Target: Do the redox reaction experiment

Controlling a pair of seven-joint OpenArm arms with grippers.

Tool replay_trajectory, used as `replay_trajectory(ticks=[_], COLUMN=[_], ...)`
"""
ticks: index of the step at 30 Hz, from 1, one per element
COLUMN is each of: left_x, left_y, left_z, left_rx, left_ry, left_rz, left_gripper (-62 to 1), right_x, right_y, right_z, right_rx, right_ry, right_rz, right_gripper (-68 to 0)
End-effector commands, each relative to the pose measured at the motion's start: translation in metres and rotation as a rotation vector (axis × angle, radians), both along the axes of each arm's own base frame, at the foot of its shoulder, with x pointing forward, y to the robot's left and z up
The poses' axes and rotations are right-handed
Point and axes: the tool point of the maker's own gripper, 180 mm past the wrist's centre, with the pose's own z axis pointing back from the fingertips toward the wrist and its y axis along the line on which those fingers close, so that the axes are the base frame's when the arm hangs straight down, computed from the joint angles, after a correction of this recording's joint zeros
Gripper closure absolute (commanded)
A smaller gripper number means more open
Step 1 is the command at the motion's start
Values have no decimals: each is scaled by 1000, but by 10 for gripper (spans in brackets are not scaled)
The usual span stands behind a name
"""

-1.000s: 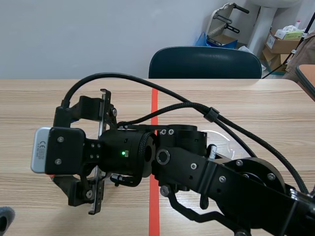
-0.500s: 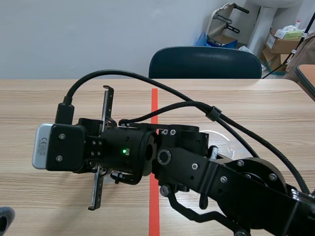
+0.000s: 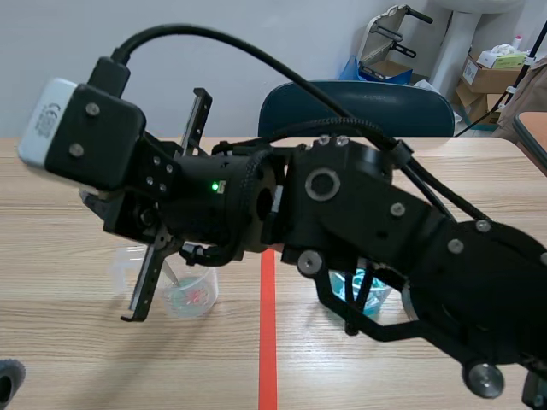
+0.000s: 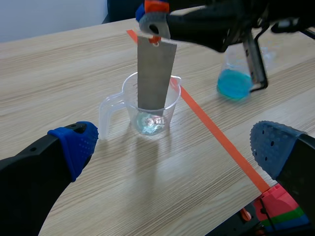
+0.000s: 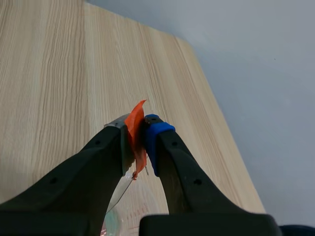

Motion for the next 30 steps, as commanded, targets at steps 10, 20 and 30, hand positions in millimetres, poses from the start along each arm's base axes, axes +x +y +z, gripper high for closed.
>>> replay_trajectory(ticks=[10,20,30], left_x=[3,3,3], left_y=[-4,-4,-4], left_z=[10,9,9], left_rx=[-18,-17,-17], left_ry=[-33,-31,-30], left_rz=[-2,-2,-2], left_gripper=[-623,-623,-623], right_x=[15,28,14], right_y=[-2,3,3], right_z=[59,90,112], right_rx=[88,63,69], right_ry=[44,42,-2], right_rz=[-39,-59,-44], right_gripper=[-5,-5,-5])
